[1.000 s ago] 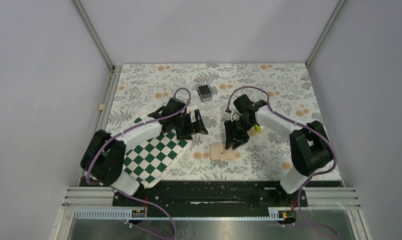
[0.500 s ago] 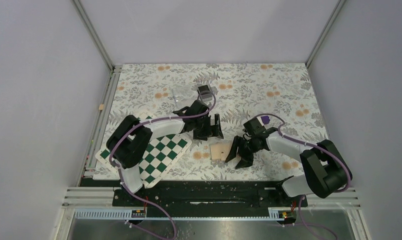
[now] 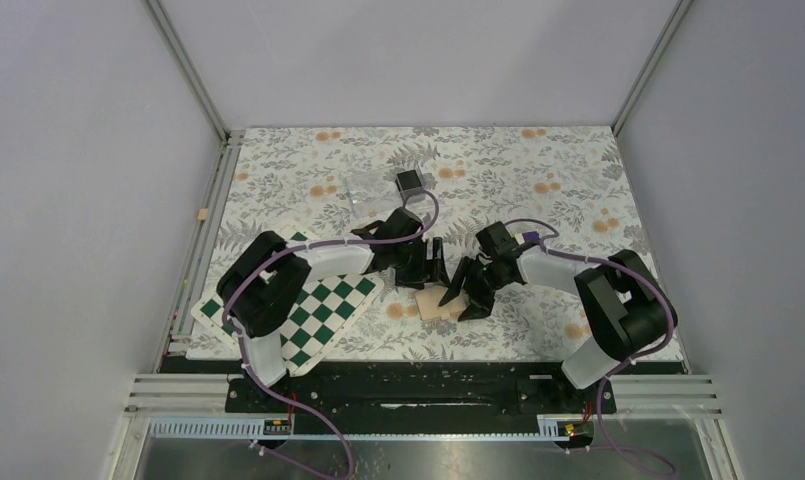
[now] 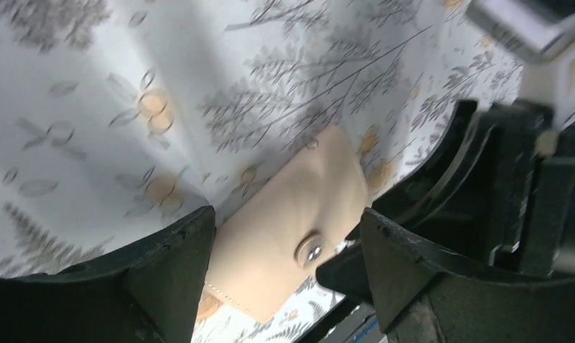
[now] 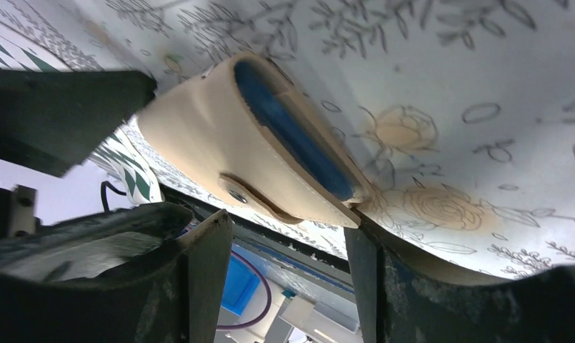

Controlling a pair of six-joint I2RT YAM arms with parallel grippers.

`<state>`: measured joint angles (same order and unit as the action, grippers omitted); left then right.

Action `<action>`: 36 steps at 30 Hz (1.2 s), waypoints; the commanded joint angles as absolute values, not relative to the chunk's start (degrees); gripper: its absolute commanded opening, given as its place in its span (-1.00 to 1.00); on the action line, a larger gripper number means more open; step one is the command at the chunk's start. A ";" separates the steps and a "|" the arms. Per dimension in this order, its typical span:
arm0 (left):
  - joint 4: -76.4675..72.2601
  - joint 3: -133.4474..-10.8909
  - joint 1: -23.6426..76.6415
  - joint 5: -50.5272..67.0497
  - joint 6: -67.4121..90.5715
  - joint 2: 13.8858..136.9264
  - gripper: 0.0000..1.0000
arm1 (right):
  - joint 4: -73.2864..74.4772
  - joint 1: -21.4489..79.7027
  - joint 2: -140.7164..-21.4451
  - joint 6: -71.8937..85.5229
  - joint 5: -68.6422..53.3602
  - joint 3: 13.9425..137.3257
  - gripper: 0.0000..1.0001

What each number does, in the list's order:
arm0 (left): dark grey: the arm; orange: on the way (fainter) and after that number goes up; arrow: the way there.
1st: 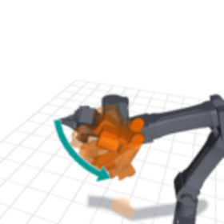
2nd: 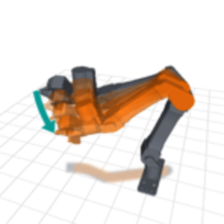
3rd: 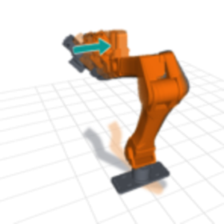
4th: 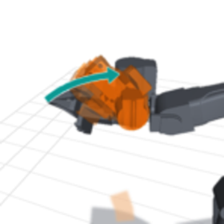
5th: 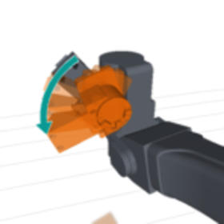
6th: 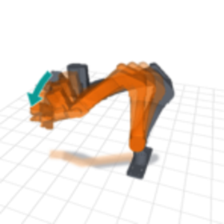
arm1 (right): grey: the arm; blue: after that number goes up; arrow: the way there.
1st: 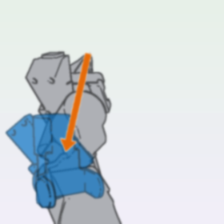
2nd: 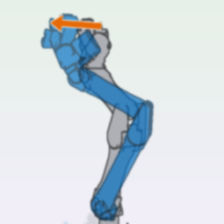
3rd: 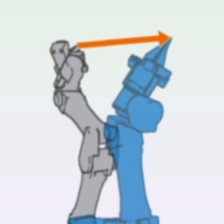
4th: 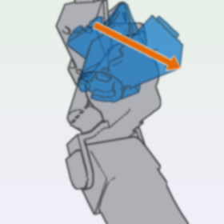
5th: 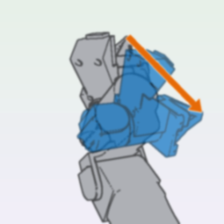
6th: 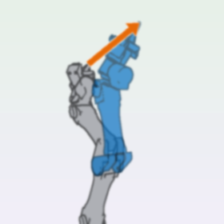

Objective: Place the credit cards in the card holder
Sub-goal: Pick up the card holder from the center of the board.

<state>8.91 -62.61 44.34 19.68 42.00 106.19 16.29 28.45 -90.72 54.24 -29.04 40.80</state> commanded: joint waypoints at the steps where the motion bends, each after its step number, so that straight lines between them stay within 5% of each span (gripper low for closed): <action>1: 10.79 -57.40 44.44 21.73 44.38 101.01 0.48 | 16.40 28.39 -92.61 53.11 -26.65 46.18 0.32; 18: -9.95 -39.03 41.92 27.17 58.18 93.61 0.32 | 14.99 28.39 -92.10 48.55 -25.49 47.07 0.06; 31: -26.60 -33.58 41.15 32.32 63.72 92.16 -0.22 | 9.98 28.39 -92.02 46.80 -30.56 45.73 -0.40; 36: -20.23 -34.80 41.13 29.35 60.73 90.13 -0.65 | 7.16 28.39 -88.62 46.75 -31.17 43.26 -0.51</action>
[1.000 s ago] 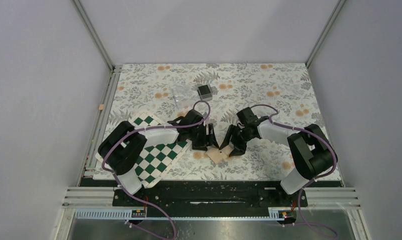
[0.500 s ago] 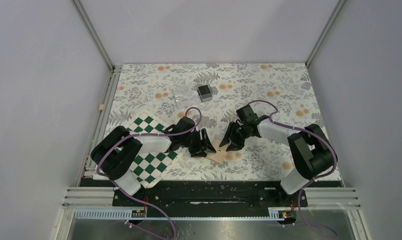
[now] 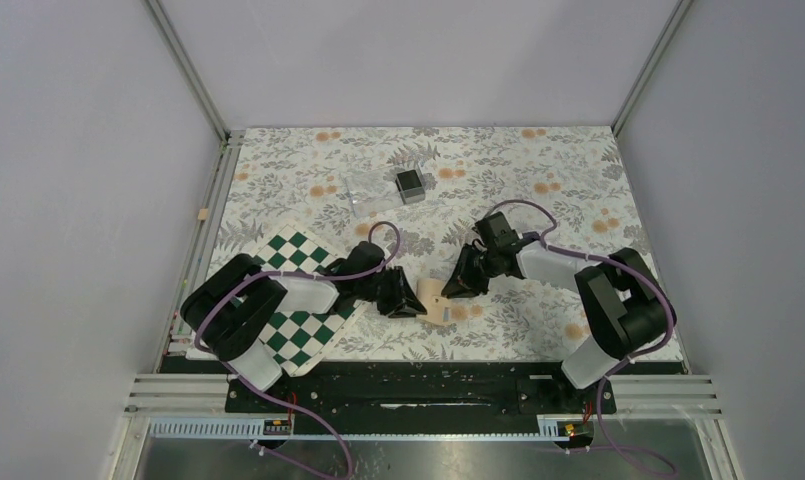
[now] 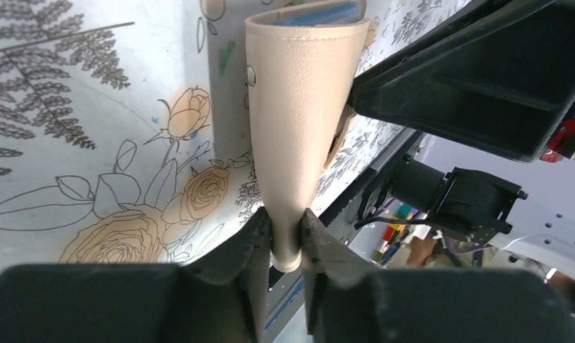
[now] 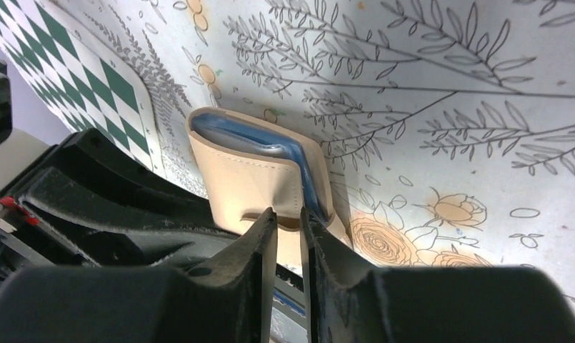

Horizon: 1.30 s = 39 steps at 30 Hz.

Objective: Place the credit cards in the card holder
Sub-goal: Pick up the card holder from the center of the board.

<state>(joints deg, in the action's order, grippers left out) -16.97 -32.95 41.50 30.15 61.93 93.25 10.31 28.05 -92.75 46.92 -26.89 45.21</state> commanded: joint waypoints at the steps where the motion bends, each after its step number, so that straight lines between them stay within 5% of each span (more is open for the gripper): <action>1: -18.76 -35.39 41.12 28.83 59.97 89.76 -0.77 | 6.43 28.37 -87.75 46.83 -31.12 42.64 -0.49; 4: -14.81 -36.42 41.13 26.85 58.16 88.21 -1.00 | 4.86 28.33 -84.45 46.74 -30.94 40.89 -0.39; 11: -5.62 -38.51 41.13 21.39 52.75 80.60 -1.00 | 1.96 28.39 -73.63 46.89 -29.19 35.24 0.35; 19: -6.18 -38.00 41.59 22.62 48.82 73.40 -1.00 | 1.78 27.19 -67.62 46.21 -32.67 34.18 0.58; 30: -12.60 -36.97 43.33 26.96 48.65 71.43 -0.99 | -6.30 24.13 -70.97 49.78 -43.87 37.22 0.55; 36: -13.97 -37.02 43.83 27.50 48.78 71.77 -0.83 | -9.67 24.08 -74.33 51.70 -47.97 38.86 0.03; 39: -14.04 -36.69 43.83 27.19 48.70 71.37 -0.48 | -11.27 24.09 -74.42 52.51 -49.34 38.88 -0.17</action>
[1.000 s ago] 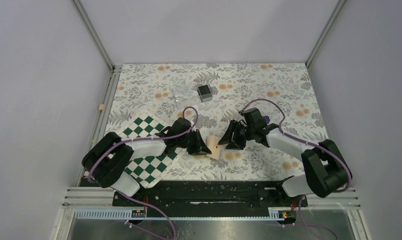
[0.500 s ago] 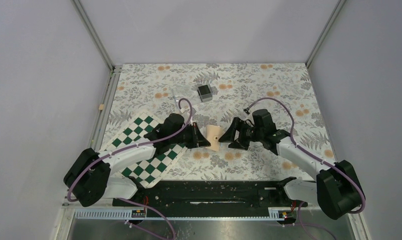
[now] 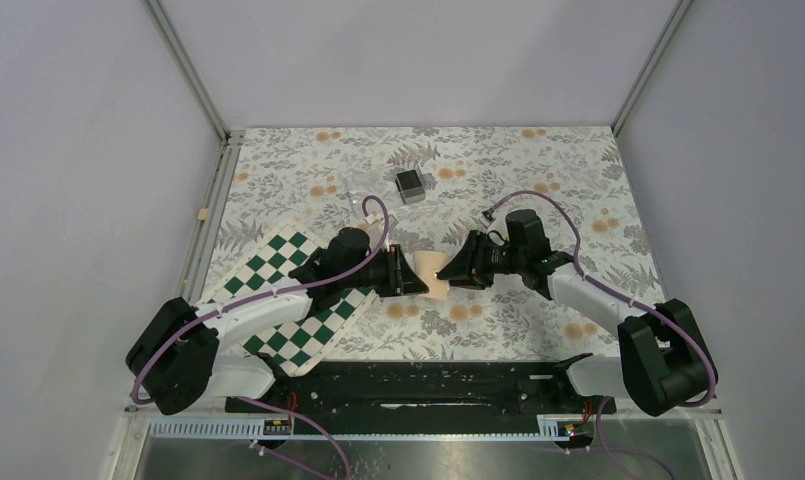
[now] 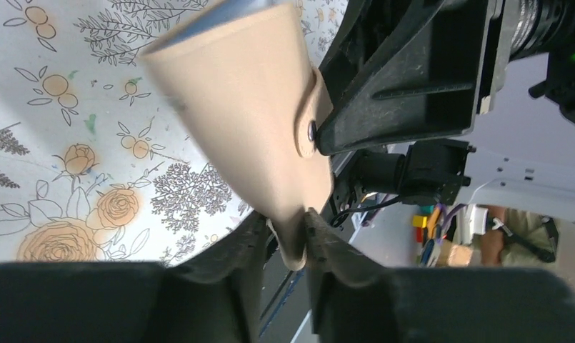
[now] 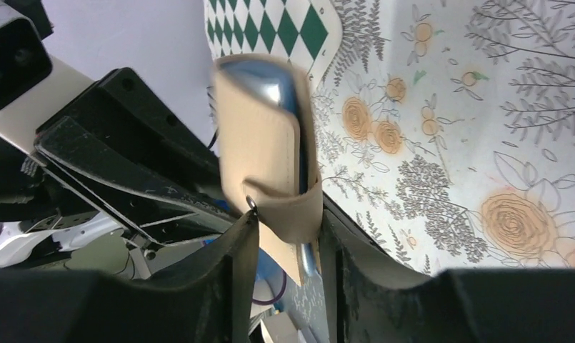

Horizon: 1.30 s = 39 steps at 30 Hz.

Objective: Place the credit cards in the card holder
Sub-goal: Pick up the card holder from the center of the board.

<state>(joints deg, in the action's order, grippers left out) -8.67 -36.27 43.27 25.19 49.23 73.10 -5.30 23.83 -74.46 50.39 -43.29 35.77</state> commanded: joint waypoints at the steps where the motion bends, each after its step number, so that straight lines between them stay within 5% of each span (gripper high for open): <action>1: -14.13 -36.50 43.78 27.03 48.69 71.06 -0.33 | -11.97 24.08 -74.13 52.71 -49.70 38.74 -0.19; 6: -14.60 -35.74 43.81 26.01 48.60 70.08 0.25 | -21.21 24.08 -73.34 57.71 -52.42 35.83 -0.58; 12: -12.48 -34.75 43.77 22.02 48.52 67.72 0.62 | -27.01 24.08 -73.49 60.73 -54.28 33.90 -1.00; 18: -12.29 -31.29 41.54 17.63 50.58 61.87 0.97 | -26.73 23.93 -70.95 58.88 -53.83 33.03 -1.00; 29: -43.41 -19.87 34.37 31.09 64.68 59.13 0.93 | -28.14 23.47 -62.94 58.63 -51.61 31.57 -1.00; 39: -70.08 -20.35 35.62 37.29 76.44 71.93 0.33 | -33.89 23.51 -62.65 63.29 -51.18 29.89 -1.00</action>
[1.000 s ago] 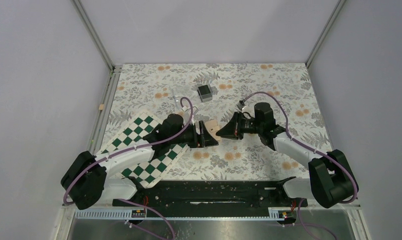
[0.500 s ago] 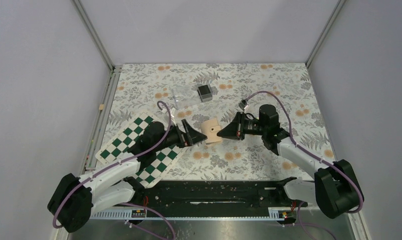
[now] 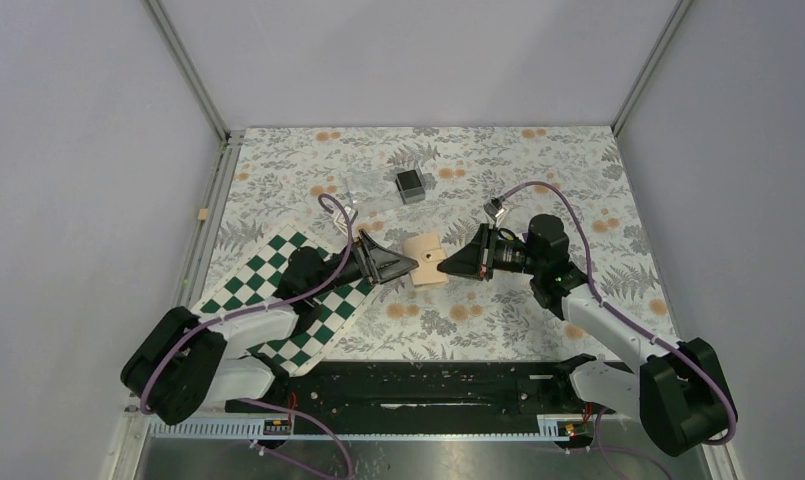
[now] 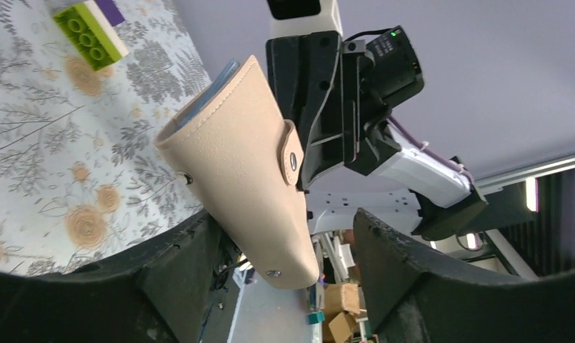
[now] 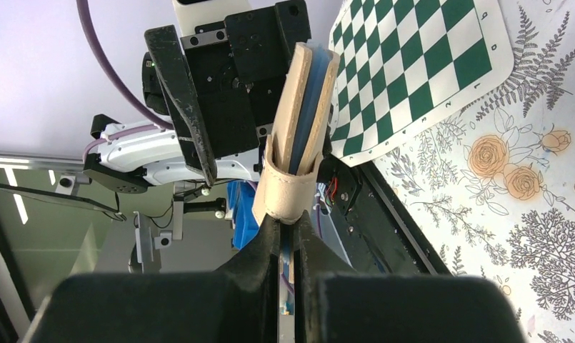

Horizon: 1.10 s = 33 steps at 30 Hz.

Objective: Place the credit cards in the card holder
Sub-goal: Pick up the card holder from the center of the board, then open the card holder.

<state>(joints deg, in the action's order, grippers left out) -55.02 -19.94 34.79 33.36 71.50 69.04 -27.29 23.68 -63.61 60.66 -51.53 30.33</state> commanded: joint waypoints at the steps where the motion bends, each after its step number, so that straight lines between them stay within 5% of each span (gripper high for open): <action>1: -69.93 -20.78 35.98 37.31 76.40 72.59 0.28 | -34.29 23.48 -62.71 63.60 -51.16 29.86 -0.99; 6: -67.18 -22.35 37.47 37.03 75.21 74.60 0.12 | -34.77 23.47 -62.68 64.19 -51.29 29.97 -0.99; 12: -68.55 -22.14 37.60 36.90 75.76 75.39 -0.39 | -34.71 23.45 -62.52 64.11 -51.24 29.83 -0.87; 14: -68.40 -22.19 37.62 36.92 75.70 75.43 -0.50 | -34.52 23.47 -62.27 63.80 -51.07 29.64 -0.73; 18: -65.30 -23.12 37.61 37.82 73.95 74.81 -0.58 | -29.62 23.46 -60.09 60.34 -49.05 30.06 -0.02; 22: -55.22 -23.97 37.61 36.97 68.89 71.38 -0.62 | -15.75 23.47 -56.35 50.92 -45.70 32.76 0.37; 33: -7.87 -35.37 41.84 20.58 48.39 58.49 -0.83 | 20.28 25.98 -53.51 30.97 -28.89 47.71 0.60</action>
<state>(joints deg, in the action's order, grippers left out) -22.92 -30.92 40.21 28.97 56.62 61.71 6.85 23.97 -53.54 39.24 -36.86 41.80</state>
